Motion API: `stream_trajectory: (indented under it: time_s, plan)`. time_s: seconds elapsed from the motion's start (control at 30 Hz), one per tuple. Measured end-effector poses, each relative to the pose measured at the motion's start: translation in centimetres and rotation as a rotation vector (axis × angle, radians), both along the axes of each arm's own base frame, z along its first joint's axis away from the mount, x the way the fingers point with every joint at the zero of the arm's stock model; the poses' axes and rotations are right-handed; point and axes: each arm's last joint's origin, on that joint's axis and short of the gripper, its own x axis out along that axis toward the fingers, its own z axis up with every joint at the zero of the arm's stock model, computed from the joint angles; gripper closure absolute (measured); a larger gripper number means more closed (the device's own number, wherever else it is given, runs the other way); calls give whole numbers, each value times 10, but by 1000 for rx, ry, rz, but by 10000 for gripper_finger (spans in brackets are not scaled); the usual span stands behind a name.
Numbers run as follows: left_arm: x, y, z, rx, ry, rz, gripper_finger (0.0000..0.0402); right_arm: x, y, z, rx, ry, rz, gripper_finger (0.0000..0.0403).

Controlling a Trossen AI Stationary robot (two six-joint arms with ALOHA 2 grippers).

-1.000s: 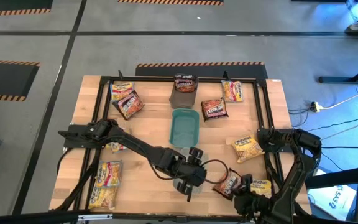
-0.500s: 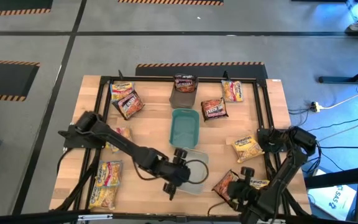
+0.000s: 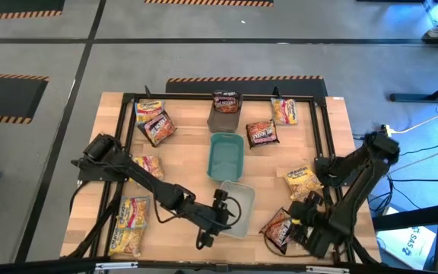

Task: Sort Maruchan noodles
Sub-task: Put the black noodle pack into the black bin

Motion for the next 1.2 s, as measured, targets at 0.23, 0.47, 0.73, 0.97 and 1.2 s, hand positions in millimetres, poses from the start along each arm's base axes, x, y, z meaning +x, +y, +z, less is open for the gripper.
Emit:
stream_trajectory:
  time_s: [0.23, 0.47, 0.73, 0.97, 1.2]
  plan:
    - [10, -21, -9, -24, -52, -25, 227, -16, -25, -23, 304, -171, -37, 95]
    - [44, -58, -18, 6, -23, -40, 227, -21, -32, -34, 295, -156, -36, 99]
    - [96, -93, -33, 12, -54, -52, 227, -19, -29, -33, 313, -188, -43, 99]
    - [130, -100, -61, 35, -95, -59, 227, -19, -29, -33, 319, -180, -49, 100]
    - [143, -86, -96, 62, -48, -17, 227, -19, -31, -34, 297, -197, -55, 100]
